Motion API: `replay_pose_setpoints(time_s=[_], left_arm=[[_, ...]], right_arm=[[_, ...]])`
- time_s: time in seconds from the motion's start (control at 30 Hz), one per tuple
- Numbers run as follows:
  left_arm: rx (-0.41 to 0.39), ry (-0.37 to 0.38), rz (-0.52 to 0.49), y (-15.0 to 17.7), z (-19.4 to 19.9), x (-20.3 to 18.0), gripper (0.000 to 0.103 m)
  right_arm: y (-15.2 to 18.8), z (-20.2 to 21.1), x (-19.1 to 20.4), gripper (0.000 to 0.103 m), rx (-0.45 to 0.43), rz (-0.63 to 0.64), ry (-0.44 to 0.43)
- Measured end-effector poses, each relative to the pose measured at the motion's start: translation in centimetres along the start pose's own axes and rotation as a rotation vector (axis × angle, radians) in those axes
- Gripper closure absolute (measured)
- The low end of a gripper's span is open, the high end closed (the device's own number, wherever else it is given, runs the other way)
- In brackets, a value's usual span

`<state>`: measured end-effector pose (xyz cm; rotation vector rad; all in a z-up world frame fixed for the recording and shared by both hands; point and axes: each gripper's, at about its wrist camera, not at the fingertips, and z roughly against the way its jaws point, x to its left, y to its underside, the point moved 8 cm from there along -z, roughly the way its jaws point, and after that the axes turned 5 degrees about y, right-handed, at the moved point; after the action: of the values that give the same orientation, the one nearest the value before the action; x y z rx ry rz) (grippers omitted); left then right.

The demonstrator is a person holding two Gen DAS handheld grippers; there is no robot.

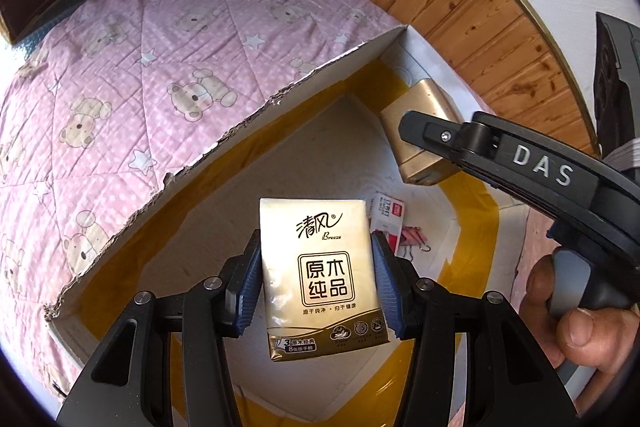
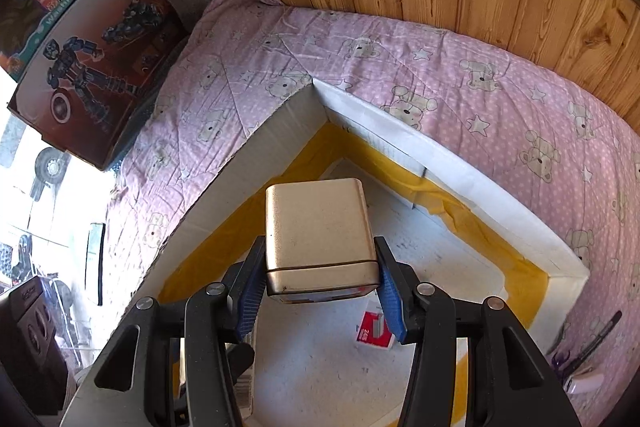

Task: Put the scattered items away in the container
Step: 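Open both grippers to drop the tissue pack and gold cube into the box, then withdraw both grippers from the box back toward the scattered items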

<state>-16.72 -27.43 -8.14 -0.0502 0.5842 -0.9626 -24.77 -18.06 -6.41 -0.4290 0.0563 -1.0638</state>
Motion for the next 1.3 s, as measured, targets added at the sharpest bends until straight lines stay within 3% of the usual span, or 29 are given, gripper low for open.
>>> replay_pose_setpoints(time_s=[0.4, 0.8, 1.3], left_arm=[[-0.016, -0.056, 0.060, -0.3, 0.1, 1.4, 0.046], [-0.053, -0.053, 0.028, -0.2, 1.0, 0.5, 0.046], [-0.096, -0.041, -0.020, 0.1, 2.7, -0.7, 0.046]], right_arm=[[-0.8, -2.4, -1.3, 0.052, -0.029, -0.038, 0.065], [-0.1, 0.7, -1.5, 0.052, -0.055, -0.029, 0.079], [3.6, 4.8, -2.0, 0.051, -0.046, -0.002, 0.043]])
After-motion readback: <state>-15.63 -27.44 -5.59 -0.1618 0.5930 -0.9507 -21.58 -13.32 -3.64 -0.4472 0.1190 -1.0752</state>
